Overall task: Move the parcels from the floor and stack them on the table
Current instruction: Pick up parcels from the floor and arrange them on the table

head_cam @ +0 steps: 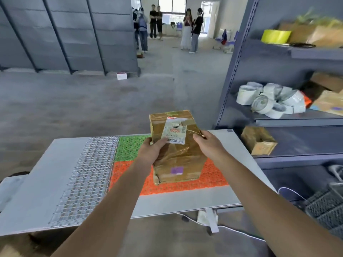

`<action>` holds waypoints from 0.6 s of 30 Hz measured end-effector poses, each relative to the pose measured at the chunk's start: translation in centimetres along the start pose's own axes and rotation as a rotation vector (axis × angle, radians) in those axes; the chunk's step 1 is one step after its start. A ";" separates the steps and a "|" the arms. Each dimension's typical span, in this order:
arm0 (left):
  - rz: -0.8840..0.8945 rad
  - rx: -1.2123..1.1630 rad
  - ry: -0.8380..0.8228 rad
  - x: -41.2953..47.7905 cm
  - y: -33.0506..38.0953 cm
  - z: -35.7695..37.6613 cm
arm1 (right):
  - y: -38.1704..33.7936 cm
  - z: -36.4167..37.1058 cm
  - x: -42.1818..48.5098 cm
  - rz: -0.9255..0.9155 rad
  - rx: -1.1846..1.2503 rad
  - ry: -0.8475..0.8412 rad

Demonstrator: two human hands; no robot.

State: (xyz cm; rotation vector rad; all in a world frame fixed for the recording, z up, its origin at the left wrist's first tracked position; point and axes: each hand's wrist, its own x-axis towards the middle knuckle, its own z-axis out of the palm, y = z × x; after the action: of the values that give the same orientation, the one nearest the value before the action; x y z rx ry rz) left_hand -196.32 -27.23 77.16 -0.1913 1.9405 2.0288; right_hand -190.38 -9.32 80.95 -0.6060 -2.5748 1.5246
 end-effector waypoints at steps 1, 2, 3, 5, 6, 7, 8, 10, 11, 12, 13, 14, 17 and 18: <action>-0.015 0.023 -0.025 0.7 0.3 1.1 | 0.7 -1.0 0.9 0.026 0.004 0.010; -0.019 0.054 -0.044 1.7 0.4 2.1 | 1.5 -1.9 2.0 0.048 0.015 0.020; -0.026 0.096 -0.061 2.6 0.6 3.1 | 2.3 -2.7 3.0 0.068 0.028 0.026; -0.027 0.158 -0.085 5.0 0.8 4.9 | 3.6 -4.1 5.0 0.099 0.053 0.037; -0.021 0.161 -0.087 6.4 0.8 6.0 | 4.1 -4.7 6.2 0.107 0.064 0.049; -0.017 0.166 -0.087 7.7 0.8 7.1 | 4.5 -5.4 7.4 0.115 0.066 0.061; -0.012 0.167 -0.092 8.9 0.8 8.1 | 4.9 -5.9 8.8 0.118 0.059 0.066; -0.045 0.138 -0.138 12.5 0.8 10.2 | 5.8 -6.7 12.6 0.141 0.046 0.077; -0.060 0.130 -0.167 14.9 0.7 11.3 | 6.1 -7.2 15.0 0.152 0.044 0.084; -0.065 0.123 -0.189 15.7 0.6 11.7 | 6.2 -7.4 15.9 0.157 0.037 0.083; -0.064 0.121 -0.208 16.1 0.3 11.8 | 6.1 -7.6 16.1 0.154 0.024 0.080; -0.057 0.114 -0.220 16.6 0.1 11.9 | 6.1 -7.7 16.6 0.148 -0.005 0.077; -0.077 0.126 -0.266 20.2 -0.4 13.9 | 6.9 -8.0 20.3 0.150 -0.132 0.096; -0.077 0.127 -0.279 21.3 -0.4 14.7 | 7.3 -8.3 21.5 0.151 -0.162 0.093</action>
State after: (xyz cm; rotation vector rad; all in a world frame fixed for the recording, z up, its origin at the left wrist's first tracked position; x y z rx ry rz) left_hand -214.32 -9.69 70.96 0.0452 1.8475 1.7698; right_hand -205.75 8.71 76.18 -0.8850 -2.6521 1.2990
